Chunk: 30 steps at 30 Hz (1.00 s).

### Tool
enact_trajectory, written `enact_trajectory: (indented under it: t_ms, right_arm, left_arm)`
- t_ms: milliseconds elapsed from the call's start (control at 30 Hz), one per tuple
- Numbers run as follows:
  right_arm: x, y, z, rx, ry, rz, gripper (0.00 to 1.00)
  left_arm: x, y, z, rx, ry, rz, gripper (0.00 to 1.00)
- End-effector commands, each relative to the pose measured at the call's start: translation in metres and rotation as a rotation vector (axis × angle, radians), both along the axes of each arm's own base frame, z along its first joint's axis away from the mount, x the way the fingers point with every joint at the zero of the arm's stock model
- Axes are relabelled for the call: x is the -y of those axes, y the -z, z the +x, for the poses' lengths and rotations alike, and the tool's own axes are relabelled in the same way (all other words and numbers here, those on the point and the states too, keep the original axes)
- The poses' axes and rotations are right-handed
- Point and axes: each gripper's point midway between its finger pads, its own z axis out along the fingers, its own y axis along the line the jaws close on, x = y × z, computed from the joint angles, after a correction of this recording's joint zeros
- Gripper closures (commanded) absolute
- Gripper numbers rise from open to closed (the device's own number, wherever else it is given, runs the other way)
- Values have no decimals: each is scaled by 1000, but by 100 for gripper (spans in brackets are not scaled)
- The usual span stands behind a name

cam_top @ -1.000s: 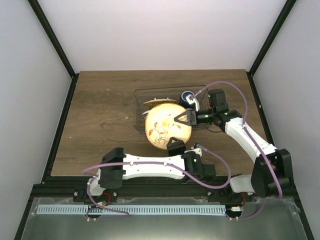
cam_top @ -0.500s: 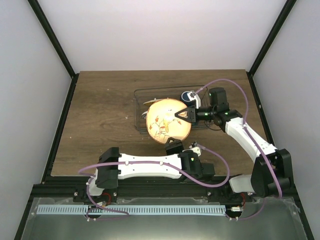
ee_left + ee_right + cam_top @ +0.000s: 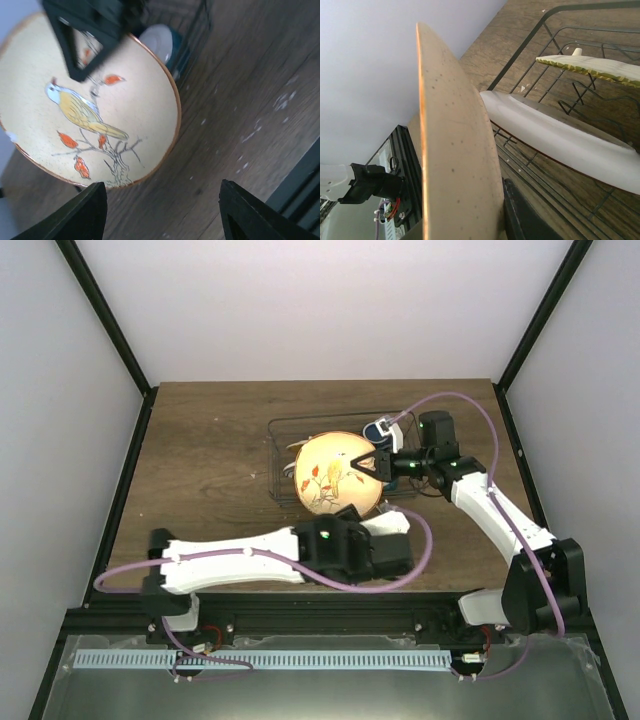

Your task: Load the mixed dishes into the dish rack

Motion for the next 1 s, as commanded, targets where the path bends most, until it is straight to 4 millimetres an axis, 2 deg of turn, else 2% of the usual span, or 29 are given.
enact_trajectory:
  t_ms: [0, 167, 267, 367, 500, 600, 767, 800, 967]
  right_arm:
    - [-3, -55, -2, 169, -35, 59, 99]
    - [-1, -56, -3, 171, -27, 55, 99]
    - [-1, -56, -5, 173, -31, 55, 99]
    - [0, -56, -6, 177, -33, 48, 99]
    - [2, -57, -9, 193, -24, 32, 99]
    - [5, -59, -10, 214, -13, 16, 99]
    - [7, -68, -17, 259, -21, 11, 99]
    - [8, -69, -18, 276, -25, 8, 99]
    - [11, -72, -21, 389, 34, -64, 99]
  left_arm:
    - [5, -64, 8, -56, 18, -284, 37]
    - [-2, -120, 31, -56, 53, -516, 34]
    - [0, -146, 45, -46, 120, -634, 32]
    - [-7, -168, 64, -88, 186, -775, 31]
    - [-32, -181, 104, -133, 231, -931, 29]
    - [-55, -176, 139, -139, 201, -976, 29]
    - [-95, -149, 193, -201, 155, -1098, 29]
    - [-104, -137, 203, -217, 131, -1116, 30]
    - [-147, -102, 239, -206, 33, -1171, 30]
